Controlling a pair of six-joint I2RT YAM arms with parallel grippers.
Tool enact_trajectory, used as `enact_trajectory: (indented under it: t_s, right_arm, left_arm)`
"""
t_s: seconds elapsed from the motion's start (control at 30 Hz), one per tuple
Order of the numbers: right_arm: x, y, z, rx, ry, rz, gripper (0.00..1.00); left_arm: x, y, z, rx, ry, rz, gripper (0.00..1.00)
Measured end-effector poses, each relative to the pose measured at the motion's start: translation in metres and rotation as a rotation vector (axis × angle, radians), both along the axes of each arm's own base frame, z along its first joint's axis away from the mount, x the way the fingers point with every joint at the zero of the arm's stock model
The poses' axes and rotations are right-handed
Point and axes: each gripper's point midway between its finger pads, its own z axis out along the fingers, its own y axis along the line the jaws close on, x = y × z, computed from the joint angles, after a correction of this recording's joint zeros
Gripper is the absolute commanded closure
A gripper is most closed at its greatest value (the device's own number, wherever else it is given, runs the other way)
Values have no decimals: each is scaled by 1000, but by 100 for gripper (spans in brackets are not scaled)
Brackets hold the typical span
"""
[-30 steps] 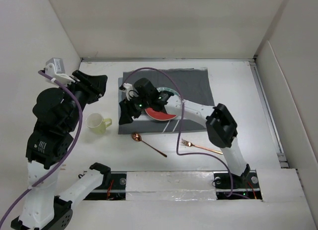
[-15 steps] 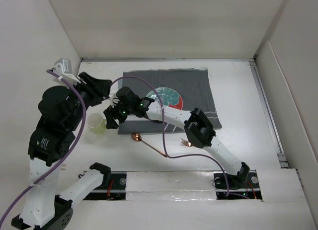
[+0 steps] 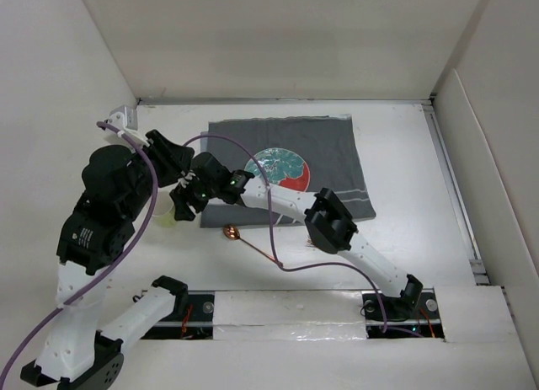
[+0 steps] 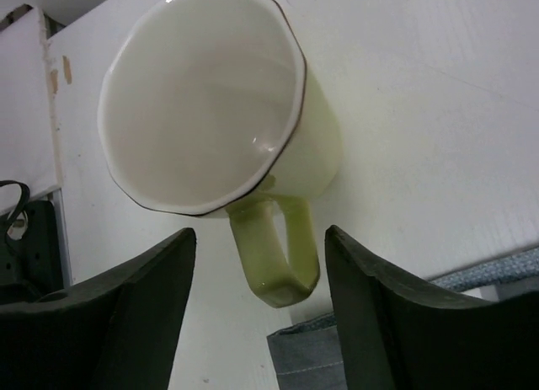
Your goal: Set the dinner table for one person
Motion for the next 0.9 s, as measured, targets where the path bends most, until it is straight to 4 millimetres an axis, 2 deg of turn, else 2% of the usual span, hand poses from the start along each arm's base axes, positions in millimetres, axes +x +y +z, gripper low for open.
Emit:
enact_trajectory:
  t_s: [0.03, 0.1, 0.13, 0.17, 0.2, 0.23, 0.33, 0.37, 0.53, 0.63, 0.73, 0.8, 0.9]
  right_arm:
    - [-1, 1, 0, 4, -1, 4, 36]
    - [-2, 3, -2, 16, -6, 8, 52]
    - [-3, 3, -5, 14, -1, 9, 53]
    - [-4, 3, -8, 10, 1, 6, 69]
    - [-5, 2, -10, 5, 5, 4, 69]
    - [-5, 3, -11, 5, -6, 5, 81]
    - [-5, 9, -7, 31, -4, -27, 97]
    - [-5, 10, -7, 35, -4, -39, 100]
    - [-5, 6, 4, 54, 55, -120, 100]
    - [1, 0, 26, 82, 98, -182, 100]
    - [19, -18, 67, 138, 105, -259, 100]
    - [41, -44, 103, 183, 85, -327, 100]
    - [83, -108, 160, 252, 35, -461, 100]
  left_arm:
    - [0, 1, 0, 1, -1, 2, 66]
    - [-1, 2, 0, 2, -4, 6, 66]
    - [-2, 3, 1, 2, -9, 9, 66]
    - [-3, 4, 1, 3, -11, 13, 66]
    - [-3, 5, 2, 3, -15, 18, 66]
    - [-3, 6, 3, 4, -17, 23, 66]
    - [-6, 10, 5, 4, -29, 39, 66]
    - [-7, 12, 5, 4, -32, 44, 66]
    - [-6, 14, 7, 2, -40, 56, 66]
    - [-3, 13, 12, -5, -60, 61, 66]
    - [2, 13, 19, -14, -85, 72, 65]
    - [6, 12, 23, -23, -99, 72, 64]
    - [14, 5, 29, -43, -116, 59, 64]
